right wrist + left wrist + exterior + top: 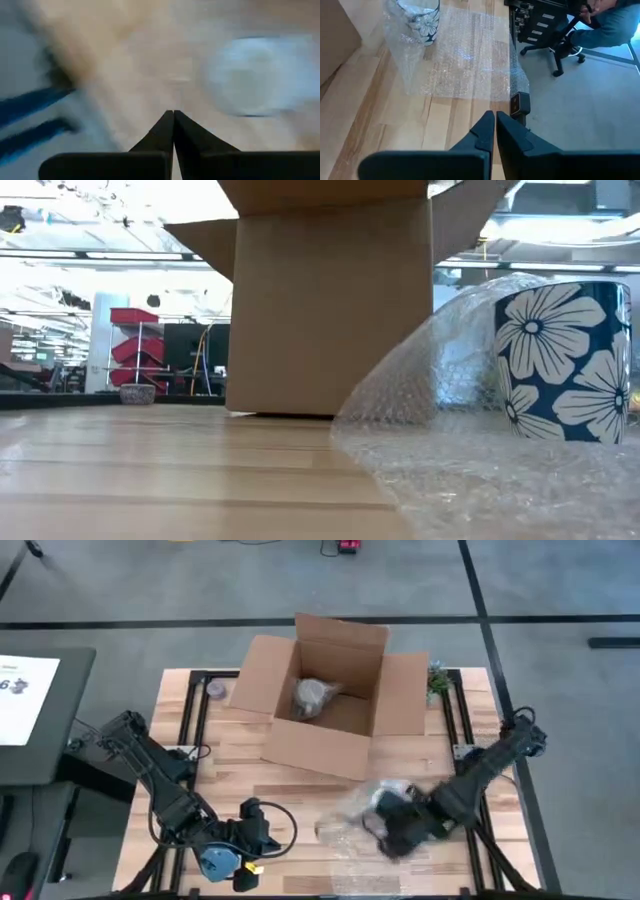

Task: Wrap mug
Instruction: Wrap the white blue mug with the transparent bubble wrap

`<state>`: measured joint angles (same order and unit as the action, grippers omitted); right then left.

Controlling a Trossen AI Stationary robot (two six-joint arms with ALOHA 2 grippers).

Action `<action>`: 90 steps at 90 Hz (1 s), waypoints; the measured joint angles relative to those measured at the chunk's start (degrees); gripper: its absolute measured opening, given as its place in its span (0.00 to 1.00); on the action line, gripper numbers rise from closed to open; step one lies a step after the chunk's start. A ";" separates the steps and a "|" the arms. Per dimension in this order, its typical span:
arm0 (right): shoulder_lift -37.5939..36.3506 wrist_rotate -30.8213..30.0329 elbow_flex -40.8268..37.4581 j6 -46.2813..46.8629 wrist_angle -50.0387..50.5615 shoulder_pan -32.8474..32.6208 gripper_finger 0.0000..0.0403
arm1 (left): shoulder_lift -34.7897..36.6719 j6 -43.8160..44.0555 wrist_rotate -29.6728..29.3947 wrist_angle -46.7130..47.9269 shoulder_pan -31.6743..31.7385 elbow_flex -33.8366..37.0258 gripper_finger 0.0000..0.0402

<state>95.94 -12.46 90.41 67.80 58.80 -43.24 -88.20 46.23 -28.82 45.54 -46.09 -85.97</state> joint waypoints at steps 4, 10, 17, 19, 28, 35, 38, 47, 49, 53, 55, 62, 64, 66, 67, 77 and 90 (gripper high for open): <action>1.28 -0.77 0.02 -2.48 -4.84 -3.07 0.02 | 0.00 0.05 0.00 0.06 0.00 0.00 0.00; 4.24 -1.90 0.04 -7.48 -11.99 -7.86 0.07 | 0.00 0.09 -0.01 0.02 -0.01 0.01 0.00; 9.05 -2.83 0.04 -11.97 -19.19 -11.77 0.14 | 0.00 0.14 0.00 0.06 0.00 0.02 0.00; 10.50 -2.80 0.03 -12.56 -20.79 -12.69 0.17 | 0.00 0.12 -0.01 0.03 0.00 0.02 0.00; 16.66 -2.72 -0.04 -15.14 -26.91 -15.01 0.28 | 0.00 0.12 0.00 0.05 0.00 0.00 0.00; 20.83 -2.70 0.07 -17.26 -28.19 -15.59 0.38 | 0.00 0.63 0.00 0.03 0.00 0.02 0.00; 22.39 -2.69 0.48 -18.29 -27.91 -15.61 0.43 | 0.00 0.96 -0.02 0.04 0.00 0.02 0.00; 25.79 -2.70 1.75 -23.32 -26.86 -15.38 0.55 | 0.00 2.02 0.01 0.08 0.00 0.02 0.00; 26.40 -2.70 2.02 -24.48 -26.69 -15.22 0.57 | 0.00 2.31 0.02 0.11 0.00 0.02 0.00; 27.72 -3.33 2.57 -25.73 -25.81 -15.01 0.60 | 0.00 2.92 0.07 0.10 0.00 0.02 0.00; 28.39 -3.93 2.69 -25.87 -24.88 -14.86 0.61 | 0.00 3.13 0.09 0.11 0.00 0.02 0.00; 30.89 -5.04 2.69 -24.96 -21.40 -14.57 0.62 | 0.00 3.71 0.11 0.09 0.00 0.01 0.00; 31.42 -5.70 2.69 -24.36 -20.67 -14.42 0.61 | 0.00 3.83 0.14 0.09 0.00 0.02 0.00; 31.92 -6.30 2.70 -23.63 -20.20 -14.29 0.60 | 0.00 3.97 0.19 0.10 0.00 0.02 0.00; 32.08 -6.38 2.72 -23.11 -19.97 -14.27 0.60 | 0.00 4.05 0.22 0.11 0.00 0.02 0.00; 33.20 -6.94 3.02 -20.00 -18.04 -13.94 0.52 | 0.00 4.60 0.30 0.07 0.00 0.02 0.00; 32.54 -6.45 2.95 -17.74 -17.71 -13.32 0.30 | 0.00 4.64 0.39 0.07 0.00 0.02 0.00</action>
<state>128.47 -18.90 93.36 50.05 41.09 -56.56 -88.20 50.87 -28.42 45.60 -46.09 -85.95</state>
